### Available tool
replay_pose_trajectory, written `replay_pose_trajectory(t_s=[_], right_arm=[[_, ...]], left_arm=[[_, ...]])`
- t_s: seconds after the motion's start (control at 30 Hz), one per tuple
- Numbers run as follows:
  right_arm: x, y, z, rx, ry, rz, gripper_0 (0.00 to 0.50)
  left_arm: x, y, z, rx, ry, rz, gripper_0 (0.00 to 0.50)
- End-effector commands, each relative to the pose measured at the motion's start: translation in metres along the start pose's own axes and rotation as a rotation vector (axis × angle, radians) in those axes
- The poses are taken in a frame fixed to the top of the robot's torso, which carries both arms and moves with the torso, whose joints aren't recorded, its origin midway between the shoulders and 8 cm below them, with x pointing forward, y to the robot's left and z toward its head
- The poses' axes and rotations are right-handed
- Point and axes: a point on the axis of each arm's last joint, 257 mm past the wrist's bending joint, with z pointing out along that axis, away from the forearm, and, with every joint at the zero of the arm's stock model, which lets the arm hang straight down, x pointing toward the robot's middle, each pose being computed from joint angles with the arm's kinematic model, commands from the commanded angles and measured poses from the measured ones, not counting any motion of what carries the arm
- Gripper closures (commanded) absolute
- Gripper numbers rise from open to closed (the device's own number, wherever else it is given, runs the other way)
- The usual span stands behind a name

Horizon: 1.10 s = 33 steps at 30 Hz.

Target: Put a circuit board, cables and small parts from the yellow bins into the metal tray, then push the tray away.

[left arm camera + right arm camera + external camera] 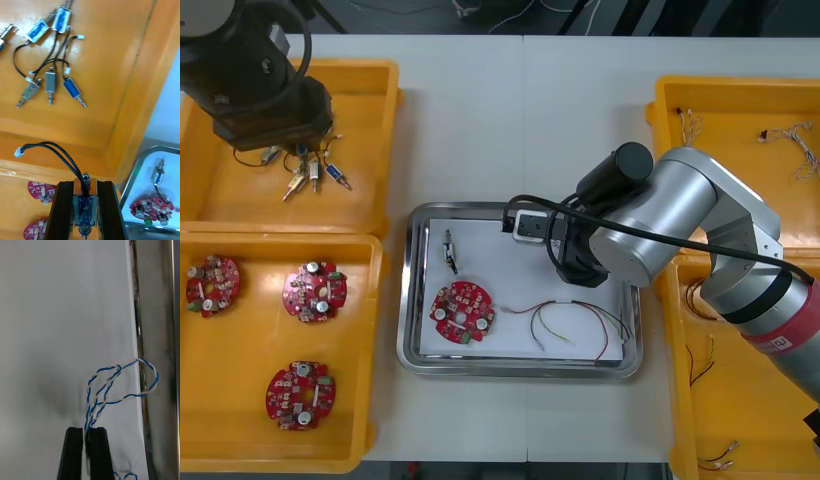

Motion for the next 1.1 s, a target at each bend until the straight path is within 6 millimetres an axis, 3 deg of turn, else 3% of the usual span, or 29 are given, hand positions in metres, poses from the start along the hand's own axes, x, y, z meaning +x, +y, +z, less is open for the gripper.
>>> replay_pose_trajectory(t_s=[0.03,0.1,0.5,0.83,1.1], right_arm=[[-0.004,0.009,0.003,-0.009,-0.01,-0.043,0.167],[-0.005,0.008,0.002,-0.006,-0.011,-0.041,0.0],[-0.007,0.005,-0.024,0.002,0.002,-0.049,0.0],[-0.019,-0.007,-0.069,0.026,-0.042,-0.014,0.0],[-0.01,-0.018,-0.101,0.029,-0.039,0.057,0.0]], left_arm=[[0.007,-0.032,-0.01,0.041,-0.018,0.069,0.5],[0.013,-0.042,-0.01,0.051,-0.016,0.095,0.5],[0.033,-0.079,-0.014,0.099,-0.003,0.177,0.5],[0.036,-0.084,-0.017,0.114,0.0,0.191,0.5],[0.038,-0.086,-0.017,0.118,0.002,0.192,0.5]])
